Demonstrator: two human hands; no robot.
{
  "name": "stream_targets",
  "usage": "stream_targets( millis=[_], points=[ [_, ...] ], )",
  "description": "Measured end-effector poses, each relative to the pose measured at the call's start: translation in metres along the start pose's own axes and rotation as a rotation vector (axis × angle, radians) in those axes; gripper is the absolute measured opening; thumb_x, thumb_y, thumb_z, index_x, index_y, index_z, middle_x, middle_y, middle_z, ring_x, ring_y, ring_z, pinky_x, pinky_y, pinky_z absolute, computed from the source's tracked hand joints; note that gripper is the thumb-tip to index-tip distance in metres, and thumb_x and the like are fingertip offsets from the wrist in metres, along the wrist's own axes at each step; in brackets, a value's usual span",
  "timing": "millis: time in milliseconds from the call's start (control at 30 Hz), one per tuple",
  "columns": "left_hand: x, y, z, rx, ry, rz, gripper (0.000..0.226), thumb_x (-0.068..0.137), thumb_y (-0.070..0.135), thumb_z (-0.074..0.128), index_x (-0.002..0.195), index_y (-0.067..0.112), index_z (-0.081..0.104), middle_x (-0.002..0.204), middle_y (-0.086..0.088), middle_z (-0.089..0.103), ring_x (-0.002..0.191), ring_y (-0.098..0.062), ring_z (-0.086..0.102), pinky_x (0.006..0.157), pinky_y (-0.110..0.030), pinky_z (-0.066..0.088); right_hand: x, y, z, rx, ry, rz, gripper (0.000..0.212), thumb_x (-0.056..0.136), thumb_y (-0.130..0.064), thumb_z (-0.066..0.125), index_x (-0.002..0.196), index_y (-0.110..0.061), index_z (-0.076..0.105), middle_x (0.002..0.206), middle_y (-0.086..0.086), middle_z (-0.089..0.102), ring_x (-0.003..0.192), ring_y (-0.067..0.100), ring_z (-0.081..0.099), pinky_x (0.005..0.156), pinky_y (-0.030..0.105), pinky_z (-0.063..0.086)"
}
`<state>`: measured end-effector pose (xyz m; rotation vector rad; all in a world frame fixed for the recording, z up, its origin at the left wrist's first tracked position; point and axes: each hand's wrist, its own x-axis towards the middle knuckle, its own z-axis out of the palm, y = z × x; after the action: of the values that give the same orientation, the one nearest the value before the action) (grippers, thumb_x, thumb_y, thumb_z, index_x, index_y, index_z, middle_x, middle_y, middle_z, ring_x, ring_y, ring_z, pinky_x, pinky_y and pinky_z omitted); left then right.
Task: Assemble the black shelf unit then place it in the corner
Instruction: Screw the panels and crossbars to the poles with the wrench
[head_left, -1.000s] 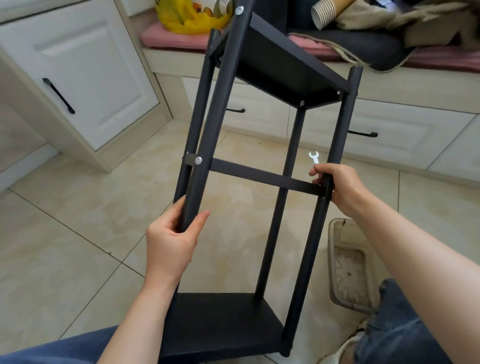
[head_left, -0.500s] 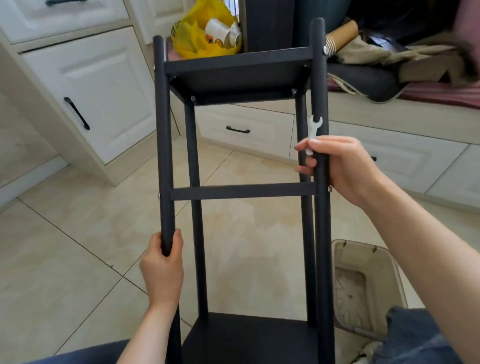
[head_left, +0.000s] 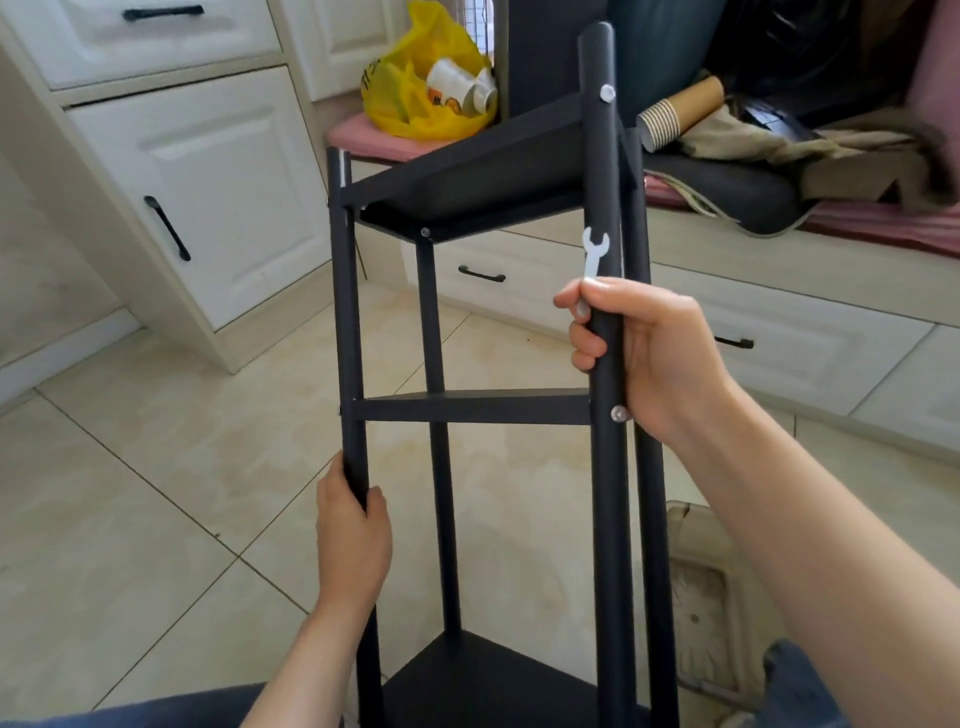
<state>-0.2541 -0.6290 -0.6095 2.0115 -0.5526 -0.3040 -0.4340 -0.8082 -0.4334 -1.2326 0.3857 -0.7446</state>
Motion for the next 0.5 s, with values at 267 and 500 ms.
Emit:
stream_targets(
  millis=[267,500],
  points=[
    [-0.028,0.043,0.01,-0.005,0.016,0.127,0.058,0.103,0.016,0.053,0.157,0.023,0.033,0.158,0.008,0.034,0.143,-0.007,0.034,0.111,-0.015,0.025,0.002,0.0,0.021,-0.165,-0.093,-0.058,0.023,0.09,-0.02,0.059,0.08,-0.016,0.079,0.069,0.006,0.049,0.06,0.01,0.046,0.059,0.022,0.044],
    [-0.06,0.118,0.004,-0.184,-0.037,0.473,0.033,0.094,0.044,0.054,0.121,0.03,0.064,0.122,0.019,0.061,0.123,0.002,0.052,0.101,-0.006,0.036,0.005,0.004,0.032,-0.194,-0.124,-0.077,0.022,0.092,-0.019,0.058,0.084,-0.015,0.078,0.067,0.006,0.05,0.065,0.012,0.05,0.064,0.021,0.047]
  ],
)
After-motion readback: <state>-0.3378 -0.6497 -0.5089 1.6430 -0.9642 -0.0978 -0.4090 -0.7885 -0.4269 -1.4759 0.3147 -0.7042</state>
